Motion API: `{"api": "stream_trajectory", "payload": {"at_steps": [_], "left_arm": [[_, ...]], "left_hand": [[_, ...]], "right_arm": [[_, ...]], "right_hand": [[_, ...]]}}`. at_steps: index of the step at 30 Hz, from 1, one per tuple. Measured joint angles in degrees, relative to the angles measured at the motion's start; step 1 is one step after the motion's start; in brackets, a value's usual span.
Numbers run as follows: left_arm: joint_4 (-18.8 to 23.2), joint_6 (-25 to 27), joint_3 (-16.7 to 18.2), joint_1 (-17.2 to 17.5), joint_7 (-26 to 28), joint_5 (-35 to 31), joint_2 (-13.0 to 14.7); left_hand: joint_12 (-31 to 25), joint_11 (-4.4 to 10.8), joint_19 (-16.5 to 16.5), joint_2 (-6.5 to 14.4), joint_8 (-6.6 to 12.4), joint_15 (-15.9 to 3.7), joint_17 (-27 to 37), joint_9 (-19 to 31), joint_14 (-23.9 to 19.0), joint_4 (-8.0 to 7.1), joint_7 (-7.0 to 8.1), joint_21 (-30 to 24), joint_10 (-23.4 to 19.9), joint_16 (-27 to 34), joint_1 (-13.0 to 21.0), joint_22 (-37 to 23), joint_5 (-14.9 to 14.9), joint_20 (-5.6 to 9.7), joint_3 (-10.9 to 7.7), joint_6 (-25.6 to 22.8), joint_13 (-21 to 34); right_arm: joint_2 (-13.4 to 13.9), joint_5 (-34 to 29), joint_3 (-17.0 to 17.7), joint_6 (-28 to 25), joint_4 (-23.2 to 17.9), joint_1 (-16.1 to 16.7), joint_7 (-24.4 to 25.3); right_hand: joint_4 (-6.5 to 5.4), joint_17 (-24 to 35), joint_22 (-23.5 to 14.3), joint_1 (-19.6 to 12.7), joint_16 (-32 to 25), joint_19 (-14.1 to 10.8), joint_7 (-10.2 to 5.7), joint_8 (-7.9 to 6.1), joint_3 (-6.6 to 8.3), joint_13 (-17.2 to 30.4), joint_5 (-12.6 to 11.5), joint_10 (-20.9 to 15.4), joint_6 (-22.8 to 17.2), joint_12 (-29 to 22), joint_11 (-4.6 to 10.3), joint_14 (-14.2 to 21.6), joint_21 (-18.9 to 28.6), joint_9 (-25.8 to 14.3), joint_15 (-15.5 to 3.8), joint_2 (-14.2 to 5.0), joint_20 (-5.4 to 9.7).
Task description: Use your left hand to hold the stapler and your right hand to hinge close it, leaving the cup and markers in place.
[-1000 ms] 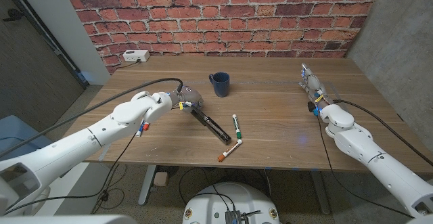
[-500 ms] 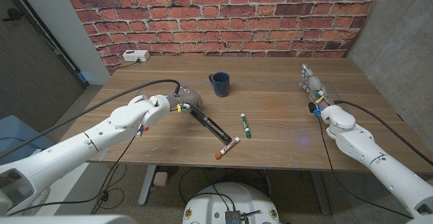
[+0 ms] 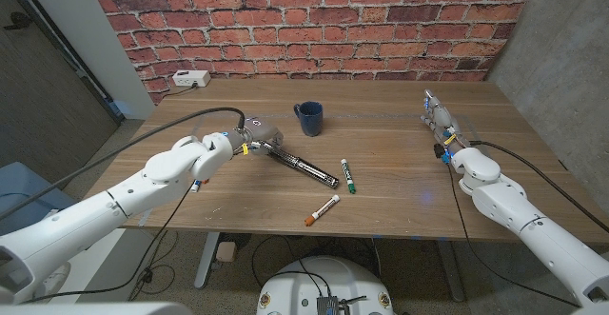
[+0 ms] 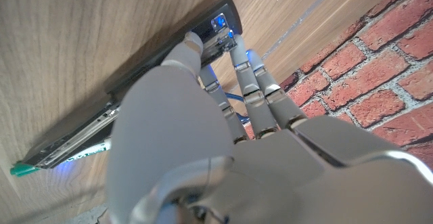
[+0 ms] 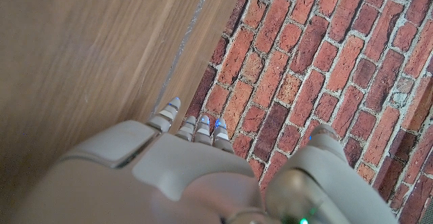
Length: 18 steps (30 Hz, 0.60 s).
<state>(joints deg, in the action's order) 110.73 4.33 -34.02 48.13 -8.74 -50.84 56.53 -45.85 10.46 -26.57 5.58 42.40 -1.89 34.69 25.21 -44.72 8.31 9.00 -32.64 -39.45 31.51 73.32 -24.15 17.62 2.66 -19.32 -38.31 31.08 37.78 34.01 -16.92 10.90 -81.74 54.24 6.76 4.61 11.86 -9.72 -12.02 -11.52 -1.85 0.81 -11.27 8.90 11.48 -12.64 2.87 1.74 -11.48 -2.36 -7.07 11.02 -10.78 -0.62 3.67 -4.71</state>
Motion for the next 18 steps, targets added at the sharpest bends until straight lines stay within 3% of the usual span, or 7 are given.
{"api": "stream_trajectory", "payload": {"at_steps": [12, 18], "left_arm": [[0.51, 0.94, 1.76, 1.20, 2.07, 3.44, 0.02], [0.33, 1.41, 2.54, 1.70, 3.43, 6.68, -0.41]], "left_hand": [[-0.43, 0.01, 0.09, -0.16, 0.85, 0.01, 0.02, 0.00, 0.00, -0.07, 0.09, -0.72, 0.19, 0.34, 0.16, -0.72, 0.42, 0.09, 0.06, 0.29, 0.00], [-0.53, 0.25, 0.40, -0.38, 1.77, 0.01, 0.28, 0.01, -0.01, -0.07, 0.09, -1.74, -0.05, -0.01, 0.38, -0.92, -0.79, -0.21, 0.05, 0.30, 0.00]], "right_arm": [[-0.21, -0.14, -0.29, 0.00, 0.24, -0.44, -0.05], [-0.23, -0.27, -0.36, -0.15, 0.24, -0.56, 0.02]], "right_hand": [[0.00, 0.00, 0.00, 0.00, 0.00, 0.00, 0.00, 0.00, 0.00, 0.00, 0.00, 0.00, 0.00, 0.00, 0.00, 0.00, 0.00, 0.00, 0.00, 0.00, 0.00], [0.00, 0.00, 0.00, 0.00, 0.00, 0.00, 0.00, 0.00, 0.00, 0.00, 0.00, 0.00, 0.00, 0.00, 0.00, 0.00, 0.00, 0.00, 0.00, 0.00, 0.00]]}}
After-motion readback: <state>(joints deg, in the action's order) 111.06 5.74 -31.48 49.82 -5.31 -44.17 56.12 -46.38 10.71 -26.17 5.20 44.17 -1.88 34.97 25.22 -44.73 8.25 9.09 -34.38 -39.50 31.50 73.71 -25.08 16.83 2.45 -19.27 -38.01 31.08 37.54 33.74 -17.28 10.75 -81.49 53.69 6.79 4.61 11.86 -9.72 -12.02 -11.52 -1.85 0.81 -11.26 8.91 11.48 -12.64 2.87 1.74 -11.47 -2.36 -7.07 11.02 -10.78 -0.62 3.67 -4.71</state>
